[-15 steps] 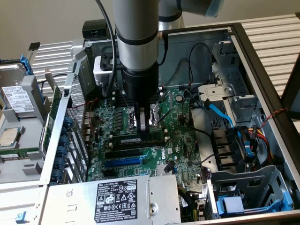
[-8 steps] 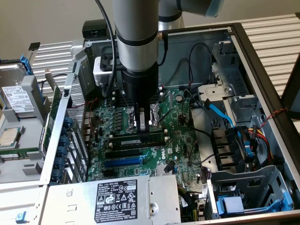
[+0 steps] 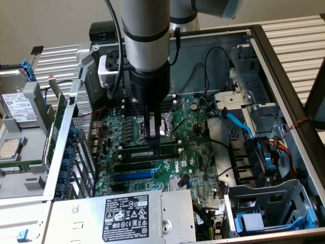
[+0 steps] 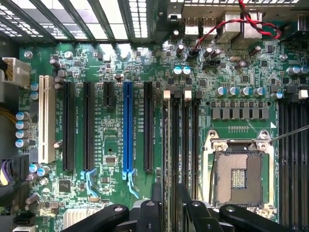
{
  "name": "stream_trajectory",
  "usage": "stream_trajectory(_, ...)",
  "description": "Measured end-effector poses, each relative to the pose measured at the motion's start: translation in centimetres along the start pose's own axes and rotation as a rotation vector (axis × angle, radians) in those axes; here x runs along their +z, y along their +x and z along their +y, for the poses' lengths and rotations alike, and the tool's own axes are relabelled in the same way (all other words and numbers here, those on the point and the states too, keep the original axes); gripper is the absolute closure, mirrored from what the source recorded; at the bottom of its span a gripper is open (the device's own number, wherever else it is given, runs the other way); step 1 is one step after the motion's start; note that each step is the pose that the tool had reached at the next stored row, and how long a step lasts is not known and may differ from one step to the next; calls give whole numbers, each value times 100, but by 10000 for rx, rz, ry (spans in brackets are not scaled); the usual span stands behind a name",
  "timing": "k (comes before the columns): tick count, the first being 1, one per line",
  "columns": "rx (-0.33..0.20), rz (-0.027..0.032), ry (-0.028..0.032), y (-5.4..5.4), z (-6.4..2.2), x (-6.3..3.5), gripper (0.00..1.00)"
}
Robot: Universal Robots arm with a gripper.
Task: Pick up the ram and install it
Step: 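Insert the ram into the slot, then press down the ram until it locks into place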
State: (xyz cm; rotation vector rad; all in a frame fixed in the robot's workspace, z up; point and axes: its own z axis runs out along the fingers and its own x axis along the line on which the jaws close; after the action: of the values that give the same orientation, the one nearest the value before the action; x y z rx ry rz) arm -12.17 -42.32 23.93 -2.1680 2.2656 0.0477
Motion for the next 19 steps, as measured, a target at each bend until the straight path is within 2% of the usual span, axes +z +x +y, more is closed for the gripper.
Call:
stream_trajectory(4, 1, -2, 1, 0, 24, -40, 73)
stream_trajectory(18, 1, 1, 0, 1, 46, -41, 73)
stream_trajectory(19, 0, 1, 0, 1, 55, -41, 76)
